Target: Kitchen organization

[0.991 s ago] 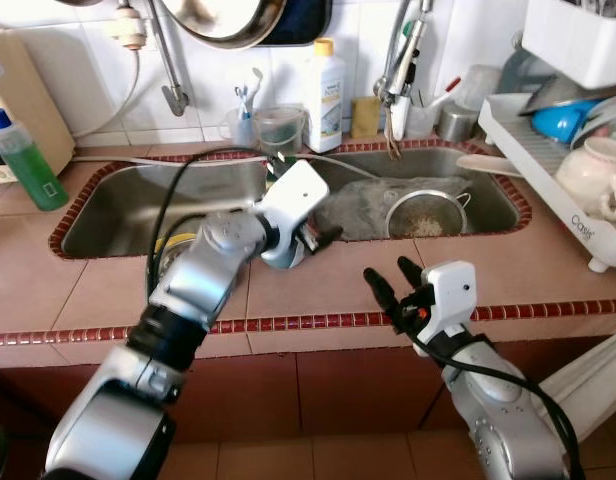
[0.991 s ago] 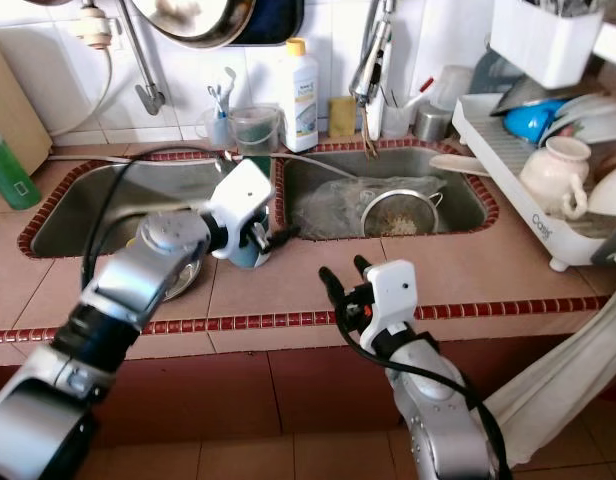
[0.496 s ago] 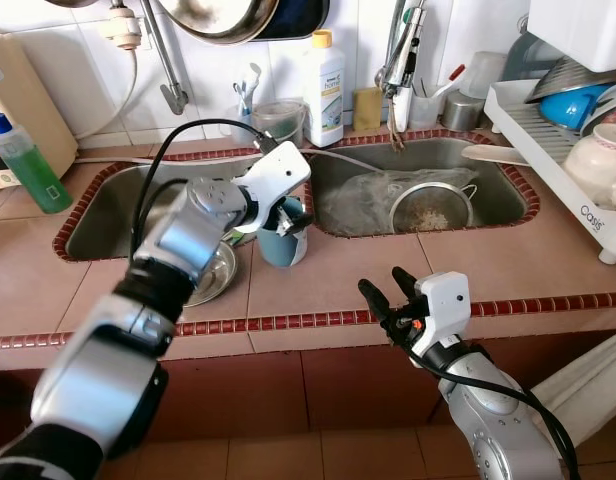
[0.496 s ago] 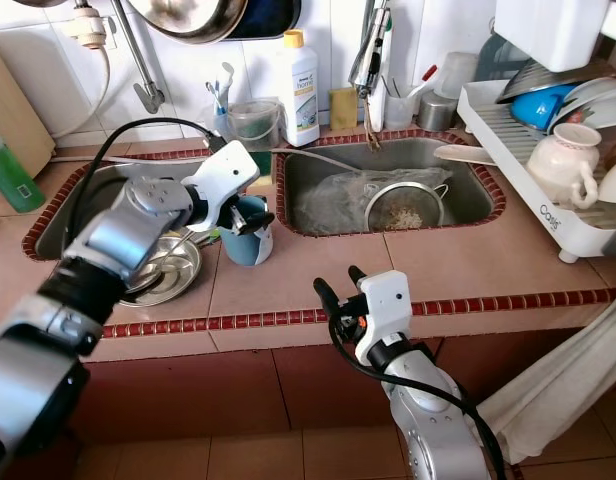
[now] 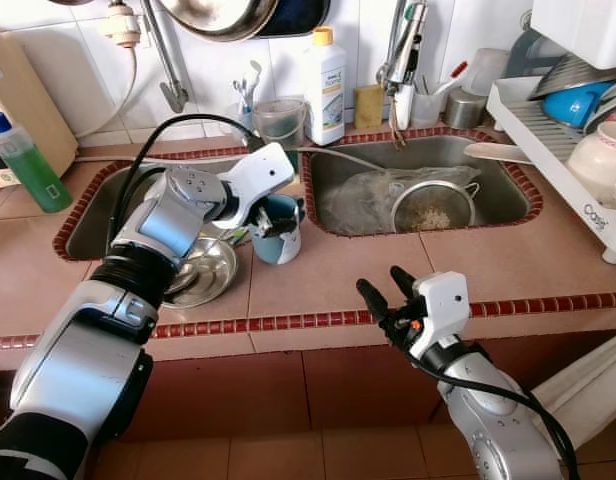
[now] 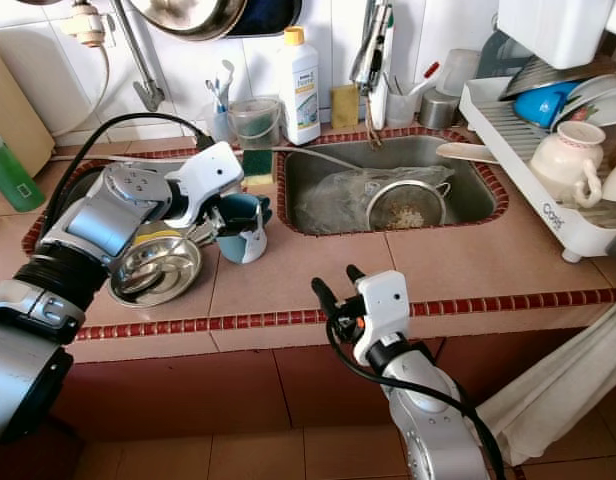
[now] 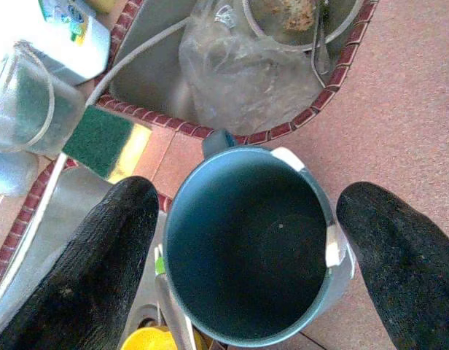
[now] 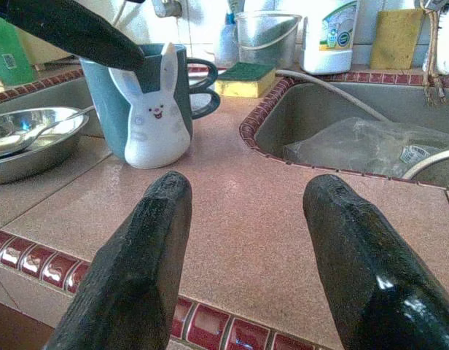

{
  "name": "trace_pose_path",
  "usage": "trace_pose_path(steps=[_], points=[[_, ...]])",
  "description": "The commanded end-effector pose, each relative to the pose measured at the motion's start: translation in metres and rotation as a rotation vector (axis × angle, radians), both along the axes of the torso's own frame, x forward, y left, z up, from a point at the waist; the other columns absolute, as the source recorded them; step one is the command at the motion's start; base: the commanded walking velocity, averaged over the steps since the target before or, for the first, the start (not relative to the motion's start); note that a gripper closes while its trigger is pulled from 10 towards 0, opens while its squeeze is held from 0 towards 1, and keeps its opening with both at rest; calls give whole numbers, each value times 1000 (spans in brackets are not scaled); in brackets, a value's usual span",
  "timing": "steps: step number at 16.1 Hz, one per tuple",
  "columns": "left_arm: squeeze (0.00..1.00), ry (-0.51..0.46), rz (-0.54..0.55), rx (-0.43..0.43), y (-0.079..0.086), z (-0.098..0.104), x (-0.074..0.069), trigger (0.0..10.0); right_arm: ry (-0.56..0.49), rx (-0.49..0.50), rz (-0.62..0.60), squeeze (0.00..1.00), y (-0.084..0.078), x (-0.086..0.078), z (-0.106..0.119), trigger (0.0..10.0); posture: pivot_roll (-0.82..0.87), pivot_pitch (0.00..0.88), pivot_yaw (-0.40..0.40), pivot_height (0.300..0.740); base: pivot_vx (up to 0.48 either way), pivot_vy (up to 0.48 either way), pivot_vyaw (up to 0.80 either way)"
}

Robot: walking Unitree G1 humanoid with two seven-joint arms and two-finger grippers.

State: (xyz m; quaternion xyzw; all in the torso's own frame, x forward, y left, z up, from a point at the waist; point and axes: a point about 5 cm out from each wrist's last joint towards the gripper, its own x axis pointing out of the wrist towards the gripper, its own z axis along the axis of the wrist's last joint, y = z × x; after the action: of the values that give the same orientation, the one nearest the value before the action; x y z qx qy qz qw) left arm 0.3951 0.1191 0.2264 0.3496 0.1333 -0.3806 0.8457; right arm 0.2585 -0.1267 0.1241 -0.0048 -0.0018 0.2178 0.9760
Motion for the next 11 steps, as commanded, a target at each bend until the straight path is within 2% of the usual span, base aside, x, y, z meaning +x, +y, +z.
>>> trace_pose_path(steps=[1,3,4,5,8,9,11], points=[[0,-31,-10,-18,3,14,1,10000,-18,0,21,0,5,1,3,10000,-168,1,121,740,0,0,0],[0,-9,-60,-90,-2,24,-5,10000,-17,-7,26,0,6,1,2,10000,-168,0,117,740,0,0,0],[0,-1,-109,-107,-5,32,-11,10000,-17,-11,29,0,6,1,2,10000,-168,0,118,740,0,0,0],[0,-3,-113,-87,-4,31,-12,10000,-17,-12,30,0,6,1,2,10000,-166,0,117,740,0,0,0],[0,25,-122,-41,-4,21,-14,10000,-17,-14,34,0,6,2,1,10000,-166,0,117,740,0,0,0],[0,45,-96,-5,-2,9,-15,10000,-19,-13,35,0,7,2,1,10000,-169,0,120,740,0,0,0],[0,67,-79,15,-3,-4,-16,10000,-21,-9,34,0,7,1,2,10000,-175,0,124,740,0,0,0]])
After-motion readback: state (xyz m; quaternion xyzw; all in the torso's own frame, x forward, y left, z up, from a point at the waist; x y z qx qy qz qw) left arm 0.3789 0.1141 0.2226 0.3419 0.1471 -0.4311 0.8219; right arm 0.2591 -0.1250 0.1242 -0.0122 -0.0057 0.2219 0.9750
